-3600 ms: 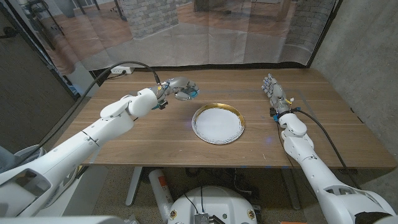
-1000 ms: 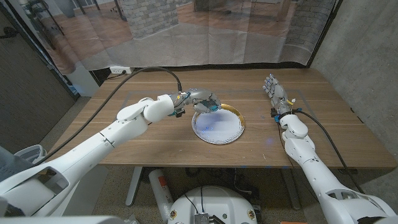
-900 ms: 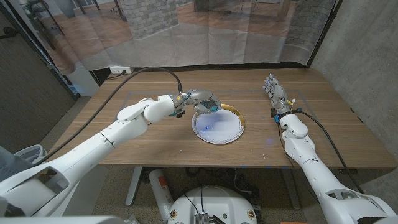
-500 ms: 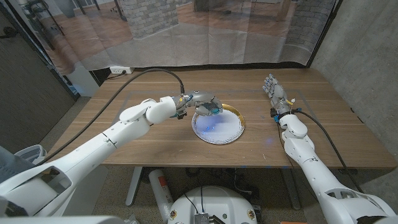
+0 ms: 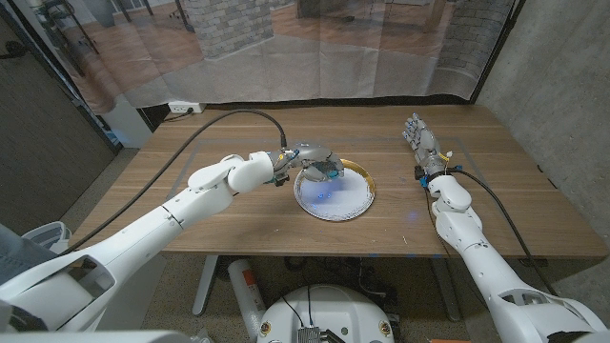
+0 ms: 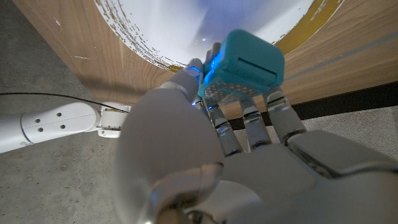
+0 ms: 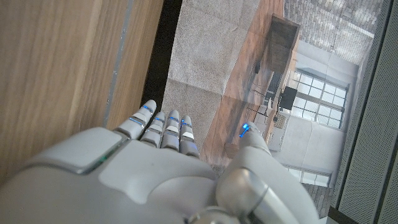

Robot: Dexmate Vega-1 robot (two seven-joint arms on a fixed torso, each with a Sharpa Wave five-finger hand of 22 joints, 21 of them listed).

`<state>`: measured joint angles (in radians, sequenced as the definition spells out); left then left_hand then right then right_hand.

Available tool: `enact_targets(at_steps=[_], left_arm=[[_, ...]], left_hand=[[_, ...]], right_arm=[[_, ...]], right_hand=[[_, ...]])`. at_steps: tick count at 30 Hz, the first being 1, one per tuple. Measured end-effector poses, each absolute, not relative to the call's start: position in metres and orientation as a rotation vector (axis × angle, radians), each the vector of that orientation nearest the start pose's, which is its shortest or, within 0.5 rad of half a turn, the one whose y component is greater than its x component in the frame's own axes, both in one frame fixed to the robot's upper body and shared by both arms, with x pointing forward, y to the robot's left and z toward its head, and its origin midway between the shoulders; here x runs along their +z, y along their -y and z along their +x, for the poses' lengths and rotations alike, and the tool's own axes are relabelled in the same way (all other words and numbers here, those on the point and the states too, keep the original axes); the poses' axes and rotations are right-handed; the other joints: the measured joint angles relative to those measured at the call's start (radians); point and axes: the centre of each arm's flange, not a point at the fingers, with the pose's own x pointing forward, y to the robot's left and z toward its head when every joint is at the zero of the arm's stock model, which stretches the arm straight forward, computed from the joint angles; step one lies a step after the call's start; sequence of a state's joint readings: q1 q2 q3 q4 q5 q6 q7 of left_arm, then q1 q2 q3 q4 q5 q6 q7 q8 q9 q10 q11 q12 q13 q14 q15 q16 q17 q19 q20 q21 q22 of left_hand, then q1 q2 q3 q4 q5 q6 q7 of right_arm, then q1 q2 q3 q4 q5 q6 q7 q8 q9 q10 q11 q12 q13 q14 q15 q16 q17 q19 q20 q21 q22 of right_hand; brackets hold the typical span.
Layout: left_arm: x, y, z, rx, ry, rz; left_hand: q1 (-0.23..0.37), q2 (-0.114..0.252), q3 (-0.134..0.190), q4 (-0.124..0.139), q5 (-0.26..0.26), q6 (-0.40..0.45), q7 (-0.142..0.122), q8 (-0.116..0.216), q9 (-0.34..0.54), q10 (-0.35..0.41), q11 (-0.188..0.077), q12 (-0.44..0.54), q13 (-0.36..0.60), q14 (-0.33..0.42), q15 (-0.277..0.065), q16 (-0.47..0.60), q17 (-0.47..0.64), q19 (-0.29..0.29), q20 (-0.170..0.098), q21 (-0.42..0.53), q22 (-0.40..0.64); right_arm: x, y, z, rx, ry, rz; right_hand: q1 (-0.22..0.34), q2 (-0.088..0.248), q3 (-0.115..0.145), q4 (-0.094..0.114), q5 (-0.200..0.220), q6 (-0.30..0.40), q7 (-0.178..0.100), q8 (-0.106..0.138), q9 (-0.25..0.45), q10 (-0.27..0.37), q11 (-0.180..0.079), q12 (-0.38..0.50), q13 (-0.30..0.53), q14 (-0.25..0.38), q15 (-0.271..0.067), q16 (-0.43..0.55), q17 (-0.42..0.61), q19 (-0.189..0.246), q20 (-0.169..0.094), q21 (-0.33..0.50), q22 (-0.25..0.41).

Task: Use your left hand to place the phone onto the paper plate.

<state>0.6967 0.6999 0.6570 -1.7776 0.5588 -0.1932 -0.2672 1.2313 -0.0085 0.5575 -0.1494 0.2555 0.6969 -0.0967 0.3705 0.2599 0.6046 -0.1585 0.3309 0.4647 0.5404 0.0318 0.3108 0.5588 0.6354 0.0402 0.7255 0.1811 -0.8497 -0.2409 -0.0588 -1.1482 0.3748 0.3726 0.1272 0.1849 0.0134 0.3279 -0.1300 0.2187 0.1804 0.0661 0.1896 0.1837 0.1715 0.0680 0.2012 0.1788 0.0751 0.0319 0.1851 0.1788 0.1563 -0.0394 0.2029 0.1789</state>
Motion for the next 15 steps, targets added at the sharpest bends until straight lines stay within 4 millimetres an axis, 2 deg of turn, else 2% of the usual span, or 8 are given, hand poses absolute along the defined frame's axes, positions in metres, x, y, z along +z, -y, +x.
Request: enact_targets(at_steps=[15], left_arm=[[0.001,-0.1,0.566,-0.517,0.857,1.537]], left_hand=[[-0.006,0.006,-0.005,0.003,0.0,0.005,-0.005,0.0,0.0,0.006,-0.006,-0.004,0.006,0.0,0.0,-0.004,0.002,-0.003,-0.003,0.008,0.0]], right_arm=[[-0.038,0.318,0.658,0.071,0.68,0.089]], right_hand=[[0.0,0.0,0.0,0.0,0.0,0.005,0.006,0.0,0.0,0.006,-0.005,0.0,0.0,0.0,0.0,0.0,0.0,0.0,0.0,0.0,0.0]])
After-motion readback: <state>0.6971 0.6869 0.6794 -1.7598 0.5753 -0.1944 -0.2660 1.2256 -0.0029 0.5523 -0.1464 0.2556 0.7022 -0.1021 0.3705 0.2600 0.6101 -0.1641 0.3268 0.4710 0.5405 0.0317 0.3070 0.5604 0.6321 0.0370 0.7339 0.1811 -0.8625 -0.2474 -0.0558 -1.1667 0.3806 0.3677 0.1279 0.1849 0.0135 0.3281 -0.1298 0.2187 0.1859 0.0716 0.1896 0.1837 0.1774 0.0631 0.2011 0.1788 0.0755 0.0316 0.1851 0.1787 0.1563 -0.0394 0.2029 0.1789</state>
